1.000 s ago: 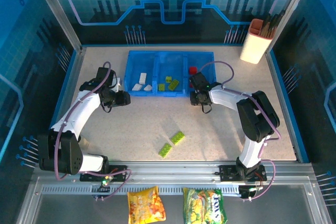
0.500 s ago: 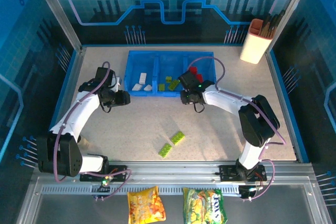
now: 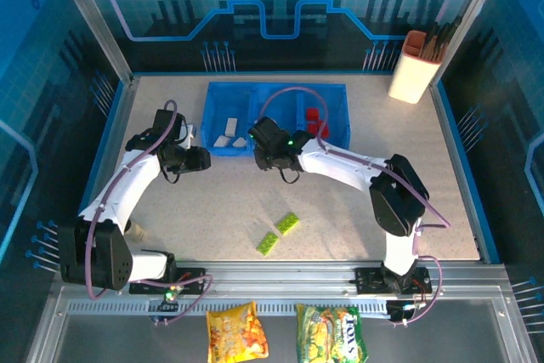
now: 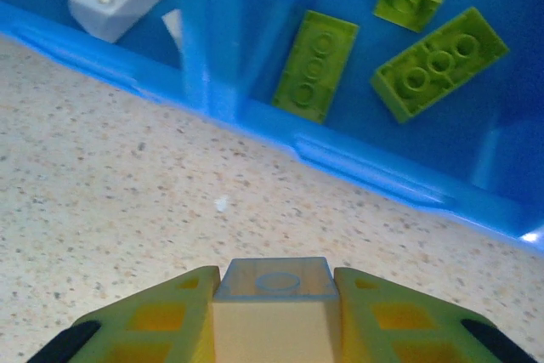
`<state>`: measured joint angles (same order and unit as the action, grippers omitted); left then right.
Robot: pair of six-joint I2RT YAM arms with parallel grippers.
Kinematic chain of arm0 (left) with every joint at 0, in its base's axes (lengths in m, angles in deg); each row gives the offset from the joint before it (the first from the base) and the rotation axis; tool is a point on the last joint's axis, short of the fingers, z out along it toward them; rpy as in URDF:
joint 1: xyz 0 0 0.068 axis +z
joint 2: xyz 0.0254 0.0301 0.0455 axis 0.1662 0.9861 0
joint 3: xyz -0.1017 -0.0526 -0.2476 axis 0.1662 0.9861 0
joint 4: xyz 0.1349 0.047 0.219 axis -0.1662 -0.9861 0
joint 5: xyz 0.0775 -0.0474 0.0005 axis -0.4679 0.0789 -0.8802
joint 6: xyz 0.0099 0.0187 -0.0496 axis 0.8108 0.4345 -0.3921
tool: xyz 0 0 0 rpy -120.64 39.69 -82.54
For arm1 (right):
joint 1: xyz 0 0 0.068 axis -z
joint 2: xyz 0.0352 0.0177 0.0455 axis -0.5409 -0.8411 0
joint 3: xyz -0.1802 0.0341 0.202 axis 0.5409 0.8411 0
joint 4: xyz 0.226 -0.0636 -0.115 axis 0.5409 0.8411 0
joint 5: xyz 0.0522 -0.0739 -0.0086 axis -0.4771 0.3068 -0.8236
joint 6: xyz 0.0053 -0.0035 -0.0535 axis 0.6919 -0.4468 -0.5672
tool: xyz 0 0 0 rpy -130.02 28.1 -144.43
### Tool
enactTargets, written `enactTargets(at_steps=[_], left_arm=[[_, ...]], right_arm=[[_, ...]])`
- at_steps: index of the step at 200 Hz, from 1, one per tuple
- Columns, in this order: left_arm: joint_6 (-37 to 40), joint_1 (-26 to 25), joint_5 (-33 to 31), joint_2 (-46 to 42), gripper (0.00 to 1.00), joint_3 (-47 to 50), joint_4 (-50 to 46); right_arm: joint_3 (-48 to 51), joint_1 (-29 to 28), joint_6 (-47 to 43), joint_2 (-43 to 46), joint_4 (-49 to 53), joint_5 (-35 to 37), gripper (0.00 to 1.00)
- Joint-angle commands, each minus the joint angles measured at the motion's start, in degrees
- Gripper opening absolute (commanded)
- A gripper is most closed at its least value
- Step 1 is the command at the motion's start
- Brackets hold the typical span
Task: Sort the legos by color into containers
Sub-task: Pick up the lego from the center of the table, then place the lego in the container.
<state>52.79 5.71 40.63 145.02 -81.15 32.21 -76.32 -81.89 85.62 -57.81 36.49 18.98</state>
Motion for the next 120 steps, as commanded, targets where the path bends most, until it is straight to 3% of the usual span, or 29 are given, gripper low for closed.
enactTargets(at_steps=[1,67,120], left_arm=[[0.96,0.61,1.67,-0.83,0.51,0.95,0.63],[1.25,0.61,-0.29,0.34,0.51,0.43,0.14],[1.15,0.69,0.16,0.89,0.5,0.25,0.22]], right_arm=[[-3.98,-1.61,0.39,-2.19,-0.43,0.17,0.34],[-10.61,-3.41,-3.09,-7.8,-7.56,-0.47,0.33],[-17.63,-3.41,-16.77,-13.59,-7.91,2.23,0.33]])
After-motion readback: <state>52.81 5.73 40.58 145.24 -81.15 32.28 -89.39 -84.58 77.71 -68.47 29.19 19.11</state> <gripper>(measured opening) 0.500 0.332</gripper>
